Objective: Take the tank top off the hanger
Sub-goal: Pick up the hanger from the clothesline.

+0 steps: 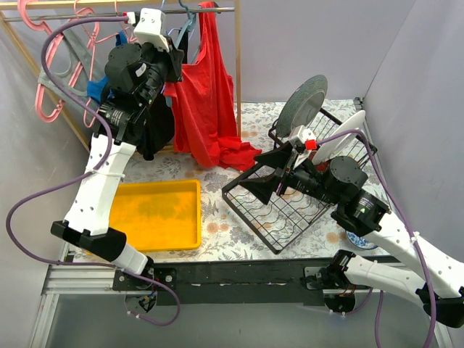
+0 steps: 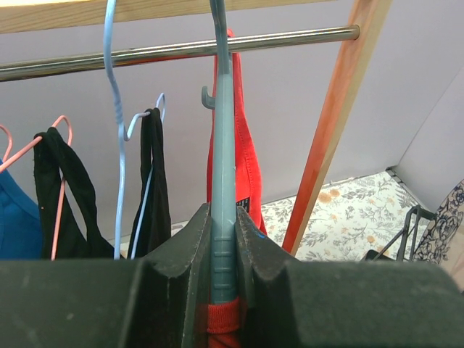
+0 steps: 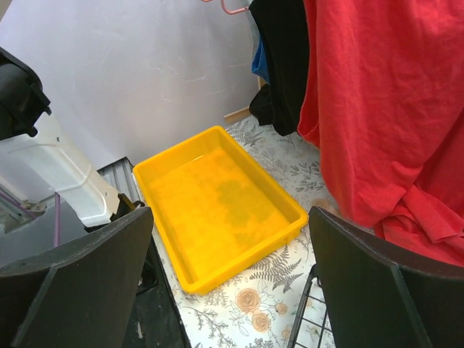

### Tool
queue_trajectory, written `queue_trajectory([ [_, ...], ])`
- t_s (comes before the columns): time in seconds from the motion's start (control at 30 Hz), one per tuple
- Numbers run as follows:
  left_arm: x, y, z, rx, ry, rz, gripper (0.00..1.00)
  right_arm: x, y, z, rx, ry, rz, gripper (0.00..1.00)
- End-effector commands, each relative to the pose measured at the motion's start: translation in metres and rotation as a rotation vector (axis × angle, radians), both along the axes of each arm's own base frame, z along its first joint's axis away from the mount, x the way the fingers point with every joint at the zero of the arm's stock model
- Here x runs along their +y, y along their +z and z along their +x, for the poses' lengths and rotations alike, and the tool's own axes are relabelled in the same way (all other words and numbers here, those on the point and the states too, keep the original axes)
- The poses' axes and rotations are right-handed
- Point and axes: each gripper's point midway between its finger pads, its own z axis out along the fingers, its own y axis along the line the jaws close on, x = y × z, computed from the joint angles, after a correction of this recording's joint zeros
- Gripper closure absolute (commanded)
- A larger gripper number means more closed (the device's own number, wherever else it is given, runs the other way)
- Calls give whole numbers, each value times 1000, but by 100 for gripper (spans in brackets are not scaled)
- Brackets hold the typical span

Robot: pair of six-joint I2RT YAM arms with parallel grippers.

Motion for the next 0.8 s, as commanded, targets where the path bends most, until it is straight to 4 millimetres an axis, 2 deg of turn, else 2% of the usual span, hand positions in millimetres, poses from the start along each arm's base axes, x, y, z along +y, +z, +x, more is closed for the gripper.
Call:
queue_trajectory([
  [0.0,18,56,-40,-155,1,-42,100,-3,33,0,-29,-13,76,4],
  [0.07,18,48,-45,-127,-5,-31,100,-1,32,5,-12,-31,65,4],
  [0.1,22,53,-55,-139,-9,-38,100,-1,32,7,7,-43,68,4],
  [0.13,22,51,-59,-136,-15,-38,100,-2,41,9,13,-55,83,4],
  [0.17,22,47,-61,-129,-23,-36,100,0,39,15,34,-80,77,4],
  [0.2,24,51,-71,-140,-31,-42,100,1,44,17,43,-87,88,5],
  [0.33,22,46,-87,-125,-74,-43,100,9,63,20,68,-73,142,6],
  [0.53,24,10,-102,-3,-94,-39,100,17,92,39,113,-126,242,10],
  [0.57,21,10,-115,-5,-138,-36,100,21,97,43,125,-132,264,12],
  [0.6,21,5,-119,5,-148,-35,100,24,104,45,121,-127,288,13],
  [0.63,20,-6,-121,28,-154,-35,100,24,107,52,127,-156,303,14],
  [0.67,22,-7,-131,25,-164,-39,100,32,104,59,132,-162,293,16],
  [0.7,23,-10,-136,28,-168,-41,100,34,116,60,110,-159,310,17],
  [0.73,23,-20,-136,51,-169,-37,100,36,124,62,88,-159,320,18],
  [0.77,24,-24,-140,63,-172,-39,100,45,120,71,85,-169,299,20],
])
